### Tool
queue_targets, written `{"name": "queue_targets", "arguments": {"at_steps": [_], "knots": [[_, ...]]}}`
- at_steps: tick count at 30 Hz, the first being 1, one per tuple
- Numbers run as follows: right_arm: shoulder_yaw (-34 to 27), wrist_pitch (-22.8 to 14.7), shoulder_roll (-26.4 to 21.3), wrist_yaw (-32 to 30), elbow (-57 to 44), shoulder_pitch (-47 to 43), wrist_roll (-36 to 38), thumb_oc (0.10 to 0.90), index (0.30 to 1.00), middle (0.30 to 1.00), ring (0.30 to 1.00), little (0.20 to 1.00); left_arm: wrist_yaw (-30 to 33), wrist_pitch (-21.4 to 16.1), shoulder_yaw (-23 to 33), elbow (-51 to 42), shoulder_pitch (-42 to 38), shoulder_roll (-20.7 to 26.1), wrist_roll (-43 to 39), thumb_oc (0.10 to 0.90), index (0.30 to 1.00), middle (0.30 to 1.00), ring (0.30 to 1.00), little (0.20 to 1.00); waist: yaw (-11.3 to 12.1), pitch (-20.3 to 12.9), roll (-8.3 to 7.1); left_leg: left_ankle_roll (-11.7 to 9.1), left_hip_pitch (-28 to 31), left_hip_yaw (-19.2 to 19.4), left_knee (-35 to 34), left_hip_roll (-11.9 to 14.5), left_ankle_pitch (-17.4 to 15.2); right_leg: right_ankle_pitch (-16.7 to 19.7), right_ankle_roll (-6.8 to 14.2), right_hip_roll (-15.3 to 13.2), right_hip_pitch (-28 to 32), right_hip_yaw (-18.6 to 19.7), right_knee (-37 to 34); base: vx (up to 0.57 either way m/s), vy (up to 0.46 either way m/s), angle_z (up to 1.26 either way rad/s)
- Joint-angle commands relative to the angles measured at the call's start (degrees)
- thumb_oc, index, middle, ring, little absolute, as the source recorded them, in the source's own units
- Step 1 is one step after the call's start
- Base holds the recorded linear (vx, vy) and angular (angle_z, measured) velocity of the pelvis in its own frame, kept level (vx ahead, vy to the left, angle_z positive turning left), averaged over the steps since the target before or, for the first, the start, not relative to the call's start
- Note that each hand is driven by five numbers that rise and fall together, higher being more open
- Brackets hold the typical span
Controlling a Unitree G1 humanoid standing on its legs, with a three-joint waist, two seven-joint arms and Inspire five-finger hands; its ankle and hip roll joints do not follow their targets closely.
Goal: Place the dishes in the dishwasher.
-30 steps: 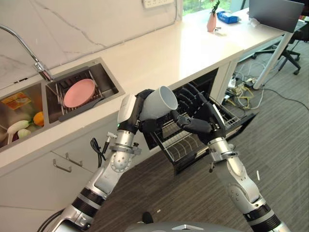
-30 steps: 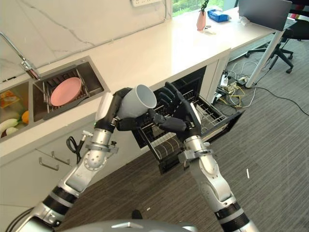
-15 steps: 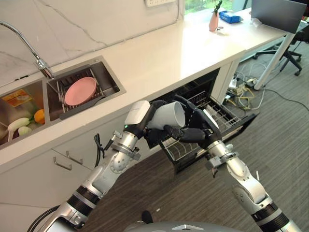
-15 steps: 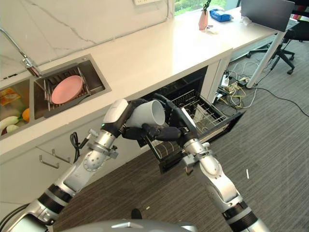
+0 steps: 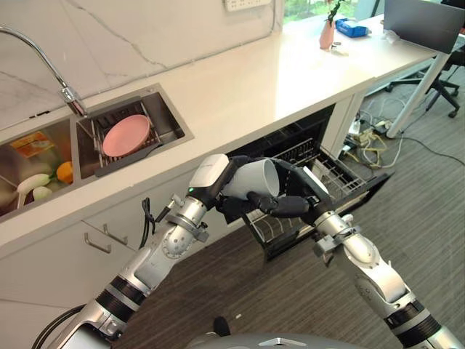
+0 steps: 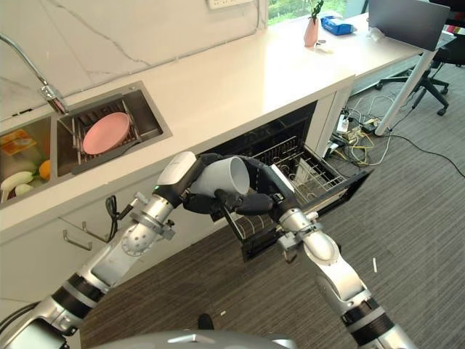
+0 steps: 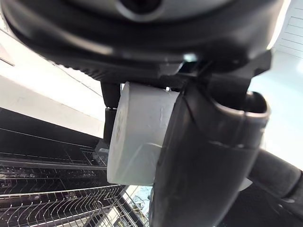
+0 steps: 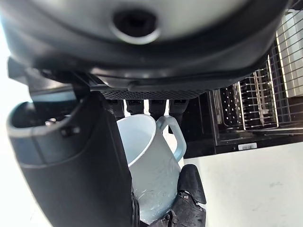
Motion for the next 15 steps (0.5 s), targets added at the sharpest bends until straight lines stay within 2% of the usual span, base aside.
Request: {"name": "queue_targets", "arguments": {"at_steps": [1,2,3,8,10,15], "knots": [[-0.34,-6.17,7.23,1.04,-6.14,-9.79,1.82,0.4,0.3,0.3,0.3,0.3,1.92,-8.4,-2.97,-1.35,-9.06,-3.62,-0.25,0.4,0.3,0.3,0.3,0.3,-0.79,-1.99,-2.06,-6.07,5.98,2.87,0.35,5.21,-1.49,7.98,4.9,-1.85,-3.79,3.21,-2.9,0.0,0.0,0.0],[-1.2,-6.53,7.73,0.31,-6.39,-9.08,1.56,0.4,0.3,0.3,0.3,0.3,2.38,-8.04,-2.23,-0.72,-8.26,-4.0,-0.5,0.536,0.505,0.505,0.505,0.505,-0.83,-1.92,-2.01,-6.06,5.98,2.92,0.35,5.21,-1.47,7.97,4.9,-1.82,-3.76,3.21,-2.94,0.0,0.0,0.0],[-2.43,-7.02,8.63,-0.58,-6.55,-7.95,1.57,0.4,0.3,0.3,0.3,0.3,3.01,-7.62,-1.28,-0.26,-7.23,-4.5,-0.88,0.8,0.9,0.9,0.9,0.9,-0.86,-1.83,-1.94,-6.04,5.99,2.92,0.35,5.22,-1.48,7.97,4.91,-1.85,-3.77,3.19,-2.98,0.0,0.0,0.0],[-6.06,-8.31,11.39,-3.69,-5.72,-3.24,1.07,0.4,0.3,0.3,0.3,0.3,6.35,-6.13,4.03,1.04,-0.13,-6.21,-1.69,0.8,0.9,0.9,0.9,0.9,-0.53,-1.5,-1.68,-5.96,5.99,3.03,0.35,5.19,-1.5,8.01,4.92,-1.95,-3.72,3.03,-3.14,0.0,0.0,0.0],[-8.55,-8.78,10.5,-5.44,-5.64,-2.11,-2.57,0.4,0.3,0.3,0.3,0.3,7.06,-5.44,6.86,0.9,6.02,-5.84,-0.64,0.8,0.9,0.9,0.9,0.9,0.14,-1.34,-1.64,-5.95,5.78,2.78,0.35,5.12,-1.41,7.95,4.84,-1.95,-3.73,2.84,-3.21,0.0,0.0,0.0],[-12.78,-9.37,9.76,-7.94,-4.82,-0.52,-4.06,0.4,0.3,0.3,0.3,0.3,8.47,-4.21,11.8,4.56,13.33,-5.24,0.56,0.8,0.9,0.9,0.9,0.9,1.19,-1.19,-1.64,-6.05,5.37,2.25,0.35,5.13,-1.12,7.91,4.72,-2.02,-3.57,2.06,-3.27,0.0,-0.006,0.03]]}}
